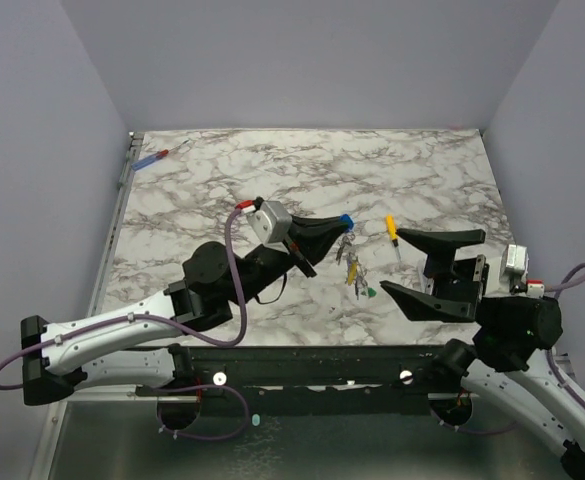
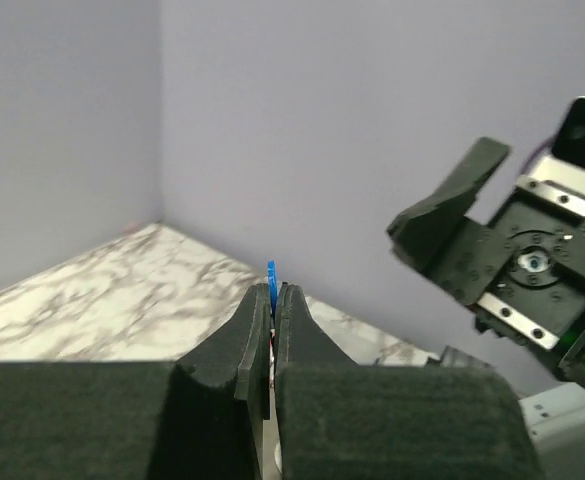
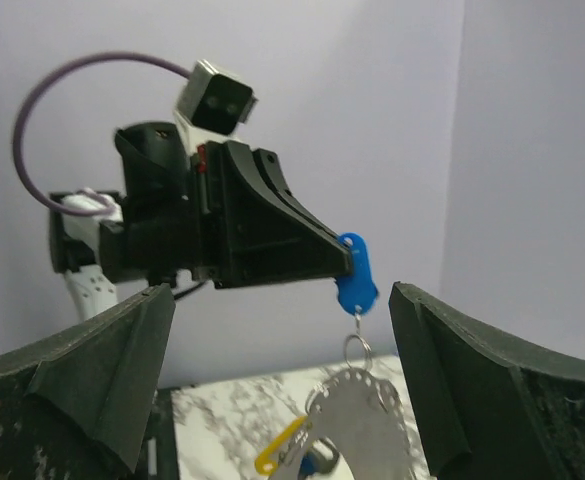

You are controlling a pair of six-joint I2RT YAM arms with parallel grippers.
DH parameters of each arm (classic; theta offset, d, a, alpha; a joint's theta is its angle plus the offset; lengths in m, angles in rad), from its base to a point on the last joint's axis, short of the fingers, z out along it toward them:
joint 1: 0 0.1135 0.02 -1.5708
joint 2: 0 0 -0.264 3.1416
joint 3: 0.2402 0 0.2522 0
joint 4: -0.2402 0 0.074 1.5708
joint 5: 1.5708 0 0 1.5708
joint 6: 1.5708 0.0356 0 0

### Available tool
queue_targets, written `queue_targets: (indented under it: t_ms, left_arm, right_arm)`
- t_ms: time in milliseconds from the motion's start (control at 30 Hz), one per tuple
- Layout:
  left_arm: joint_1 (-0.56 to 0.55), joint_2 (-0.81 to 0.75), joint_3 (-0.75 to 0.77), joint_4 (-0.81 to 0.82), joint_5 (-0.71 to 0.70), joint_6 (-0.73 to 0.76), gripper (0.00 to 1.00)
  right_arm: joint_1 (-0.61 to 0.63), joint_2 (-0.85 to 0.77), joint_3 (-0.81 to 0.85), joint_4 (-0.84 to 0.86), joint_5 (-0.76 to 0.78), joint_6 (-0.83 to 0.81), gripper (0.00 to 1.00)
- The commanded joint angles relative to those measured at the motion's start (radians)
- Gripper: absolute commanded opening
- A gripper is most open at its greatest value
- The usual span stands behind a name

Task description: Put the keys on the keyring

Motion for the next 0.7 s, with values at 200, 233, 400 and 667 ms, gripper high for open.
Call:
queue_targets:
  t_ms: [200,233,400,667]
  left_arm:
    - [0.003,-0.212,-0.042,-0.386,-0.420,0.079,0.00]
    - [0.003,-0.226,-0.043,-0.418,-0.437,0.079,0.00]
    - [0.003,-0.287,-0.062,-0.577,-0.525,0.072,0.00]
    - [0.004,-0.362,-0.155,-0.682,-0.644,0.022,0.00]
  right_arm:
    - [0.002,-0.111,0.112,-0.615,0.152,-0.293,1.00]
    - [0.002,-0.111,0.116,-0.632,0.162,-0.293,1.00]
    - [0.001,-0.093,0.130,-0.660,0.169,-0.316,1.00]
    - [0.001,-0.034,0.154,-0.660,0.145,-0.305,0.99]
